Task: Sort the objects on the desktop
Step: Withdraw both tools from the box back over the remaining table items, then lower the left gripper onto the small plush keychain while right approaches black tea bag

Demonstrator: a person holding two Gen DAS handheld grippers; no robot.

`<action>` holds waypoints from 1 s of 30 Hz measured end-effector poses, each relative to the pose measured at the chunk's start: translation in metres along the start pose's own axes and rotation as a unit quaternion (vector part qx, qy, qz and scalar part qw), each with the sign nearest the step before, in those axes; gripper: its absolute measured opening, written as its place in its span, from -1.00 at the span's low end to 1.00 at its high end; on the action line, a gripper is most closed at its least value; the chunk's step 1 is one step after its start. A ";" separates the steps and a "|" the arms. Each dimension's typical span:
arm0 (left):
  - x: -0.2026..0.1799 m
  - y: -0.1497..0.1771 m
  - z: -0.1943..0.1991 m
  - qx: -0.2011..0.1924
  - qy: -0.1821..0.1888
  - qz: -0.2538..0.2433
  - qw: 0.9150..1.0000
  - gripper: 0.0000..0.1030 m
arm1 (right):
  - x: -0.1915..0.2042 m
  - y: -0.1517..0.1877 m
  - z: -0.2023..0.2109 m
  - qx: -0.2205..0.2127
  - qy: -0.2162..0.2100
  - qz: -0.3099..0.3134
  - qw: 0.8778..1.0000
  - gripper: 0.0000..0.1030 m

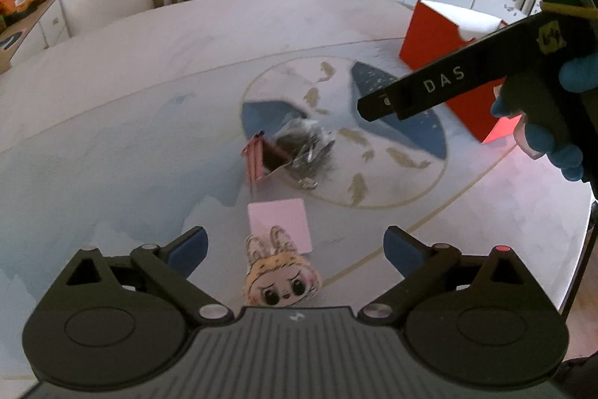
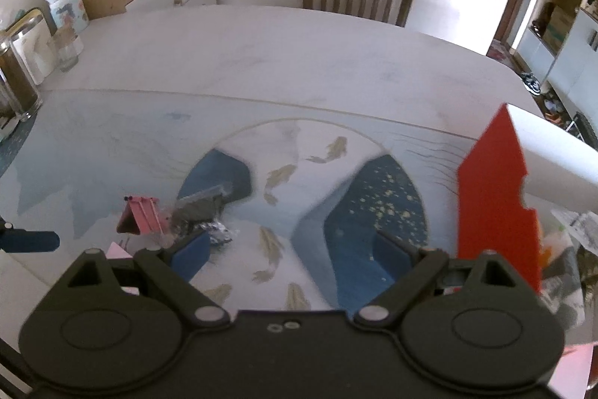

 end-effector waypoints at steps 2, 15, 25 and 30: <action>0.003 0.003 -0.002 0.005 -0.002 0.005 1.000 0.96 | 0.006 -0.001 -0.005 0.005 -0.005 0.008 1.000 0.81; 0.013 0.016 -0.015 0.031 -0.005 0.020 0.999 0.96 | 0.033 -0.009 -0.038 0.026 -0.028 0.031 0.999 0.79; 0.016 0.020 -0.020 0.033 -0.001 0.027 0.999 0.96 | 0.044 -0.010 -0.057 0.040 -0.035 0.044 0.998 0.78; 0.015 0.021 -0.022 0.035 0.001 0.028 0.999 0.94 | 0.044 -0.010 -0.065 0.048 -0.034 0.041 0.997 0.78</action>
Point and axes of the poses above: each gripper's, at about its wrist camera, not at the fingertips, and z roughly against the way its jaws point, x to its left, y to its underside, the point moved 1 cm from there along -z, roughly the way its jaws point, and after that the axes turned 4 degrees about -x, right-handed, at the moved point
